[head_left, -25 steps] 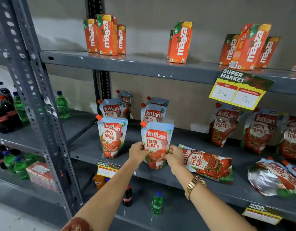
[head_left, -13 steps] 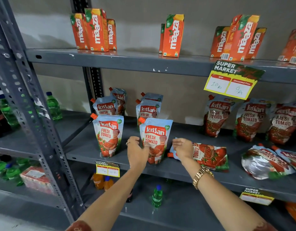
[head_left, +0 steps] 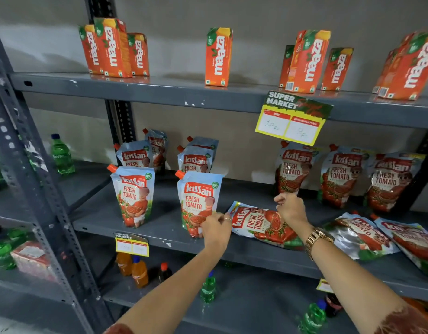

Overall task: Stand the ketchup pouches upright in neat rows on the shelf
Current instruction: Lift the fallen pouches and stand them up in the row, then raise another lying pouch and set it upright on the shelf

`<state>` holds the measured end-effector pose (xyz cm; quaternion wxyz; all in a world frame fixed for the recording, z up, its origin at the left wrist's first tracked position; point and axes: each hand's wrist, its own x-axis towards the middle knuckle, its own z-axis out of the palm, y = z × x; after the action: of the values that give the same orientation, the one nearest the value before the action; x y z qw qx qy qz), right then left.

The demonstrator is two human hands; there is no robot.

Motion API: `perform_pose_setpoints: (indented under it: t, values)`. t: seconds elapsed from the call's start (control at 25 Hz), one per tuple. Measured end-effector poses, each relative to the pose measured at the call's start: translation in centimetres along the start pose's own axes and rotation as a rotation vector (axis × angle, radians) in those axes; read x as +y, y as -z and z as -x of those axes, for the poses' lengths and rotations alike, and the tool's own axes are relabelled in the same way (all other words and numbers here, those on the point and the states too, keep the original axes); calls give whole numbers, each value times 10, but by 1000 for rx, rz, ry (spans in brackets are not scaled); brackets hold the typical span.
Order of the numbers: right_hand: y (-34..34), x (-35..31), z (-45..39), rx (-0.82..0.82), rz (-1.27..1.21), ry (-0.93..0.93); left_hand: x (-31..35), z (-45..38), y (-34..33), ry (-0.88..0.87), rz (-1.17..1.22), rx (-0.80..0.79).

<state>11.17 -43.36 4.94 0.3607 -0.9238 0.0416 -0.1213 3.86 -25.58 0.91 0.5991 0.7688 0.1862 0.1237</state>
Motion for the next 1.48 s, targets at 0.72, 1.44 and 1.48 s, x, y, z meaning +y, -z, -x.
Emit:
perform_pose_setpoints:
  t: [0.72,1.44,1.48]
  values:
    - [61,53,28,-726,-176,-342,18,37,-84,474,29,-19]
    - [64,22,12,-221,-940,-356,50,33,-86,161,274,61]
    - [57,21,15,-169,-833,-369,50,34,-88,123,234,49]
